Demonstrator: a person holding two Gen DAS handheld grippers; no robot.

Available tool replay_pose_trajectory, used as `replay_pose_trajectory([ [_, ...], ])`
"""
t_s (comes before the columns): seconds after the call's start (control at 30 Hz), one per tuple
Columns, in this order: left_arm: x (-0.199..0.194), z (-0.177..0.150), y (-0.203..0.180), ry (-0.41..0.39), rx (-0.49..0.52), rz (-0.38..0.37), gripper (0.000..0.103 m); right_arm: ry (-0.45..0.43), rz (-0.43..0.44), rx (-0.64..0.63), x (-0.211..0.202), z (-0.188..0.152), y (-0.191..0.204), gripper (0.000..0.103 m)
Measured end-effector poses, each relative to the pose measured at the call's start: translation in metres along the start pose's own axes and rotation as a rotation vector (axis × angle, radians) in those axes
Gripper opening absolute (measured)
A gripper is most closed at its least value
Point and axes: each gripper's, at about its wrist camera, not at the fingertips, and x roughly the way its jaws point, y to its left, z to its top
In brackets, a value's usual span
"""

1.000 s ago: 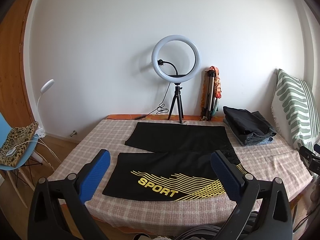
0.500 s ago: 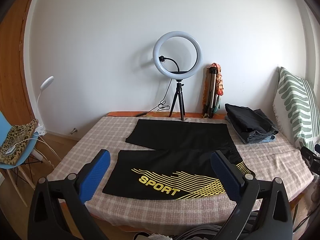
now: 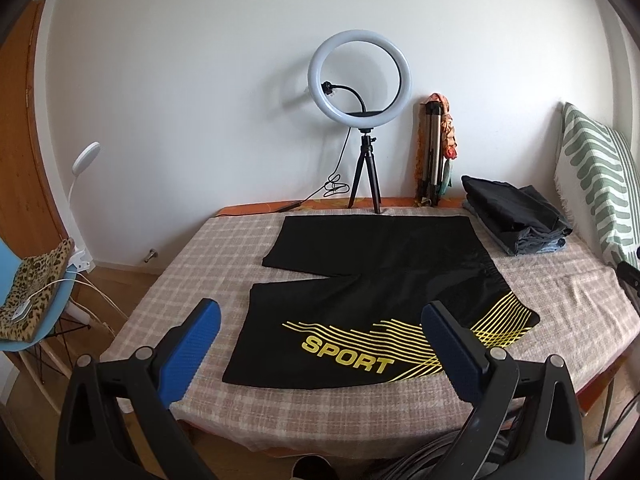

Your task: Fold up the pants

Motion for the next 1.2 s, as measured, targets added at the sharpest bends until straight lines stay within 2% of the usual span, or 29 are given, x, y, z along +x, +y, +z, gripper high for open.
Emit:
replay_pose_trajectory([
  [0.1, 0.016, -0.011, 0.015, 0.033, 0.054, -0.001, 0.102, 0.037, 0.036, -0.129, 0.02, -0.002, 0.013, 0.103],
  [0.2, 0.041, -0.028, 0.03, 0.111, 0.159, 0.026, 0.1, 0.081, 0.076, -0.252, 0.039, -0.006, 0.025, 0.103],
  [0.27, 0.053, -0.036, 0.041, 0.147, 0.19, 0.021, 0.098, 0.11, 0.107, -0.317, 0.052, -0.008, 0.031, 0.099],
  [0.37, 0.07, -0.046, 0.057, 0.206, 0.213, -0.016, 0.089, 0.16, 0.169, -0.377, 0.072, -0.008, 0.038, 0.093],
  [0.43, 0.08, -0.052, 0.065, 0.253, 0.225, -0.057, 0.074, 0.199, 0.216, -0.42, 0.086, -0.007, 0.044, 0.091],
  [0.5, 0.091, -0.058, 0.07, 0.294, 0.245, -0.119, 0.067, 0.233, 0.264, -0.466, 0.099, -0.007, 0.052, 0.091],
  [0.6, 0.109, -0.07, 0.071, 0.351, 0.31, -0.155, 0.056, 0.289, 0.326, -0.526, 0.118, -0.011, 0.066, 0.081],
  [0.63, 0.113, -0.073, 0.072, 0.369, 0.324, -0.167, 0.053, 0.311, 0.347, -0.546, 0.125, -0.014, 0.071, 0.077],
  [0.73, 0.127, -0.081, 0.071, 0.413, 0.374, -0.19, 0.052, 0.361, 0.393, -0.603, 0.142, -0.024, 0.087, 0.072],
  [0.77, 0.131, -0.084, 0.071, 0.427, 0.393, -0.195, 0.051, 0.372, 0.4, -0.615, 0.147, -0.028, 0.091, 0.072],
  [0.83, 0.139, -0.089, 0.069, 0.448, 0.433, -0.202, 0.043, 0.401, 0.42, -0.63, 0.157, -0.035, 0.097, 0.066],
  [0.9, 0.146, -0.093, 0.067, 0.462, 0.472, -0.206, 0.042, 0.431, 0.428, -0.651, 0.167, -0.043, 0.102, 0.061],
  [1.0, 0.152, -0.096, 0.064, 0.472, 0.517, -0.207, 0.041, 0.453, 0.416, -0.675, 0.179, -0.051, 0.104, 0.059],
  [1.07, 0.155, -0.097, 0.063, 0.473, 0.542, -0.216, 0.035, 0.463, 0.413, -0.681, 0.185, -0.054, 0.104, 0.055],
  [1.2, 0.161, -0.095, 0.064, 0.469, 0.554, -0.235, 0.034, 0.473, 0.405, -0.694, 0.189, -0.059, 0.102, 0.051],
])
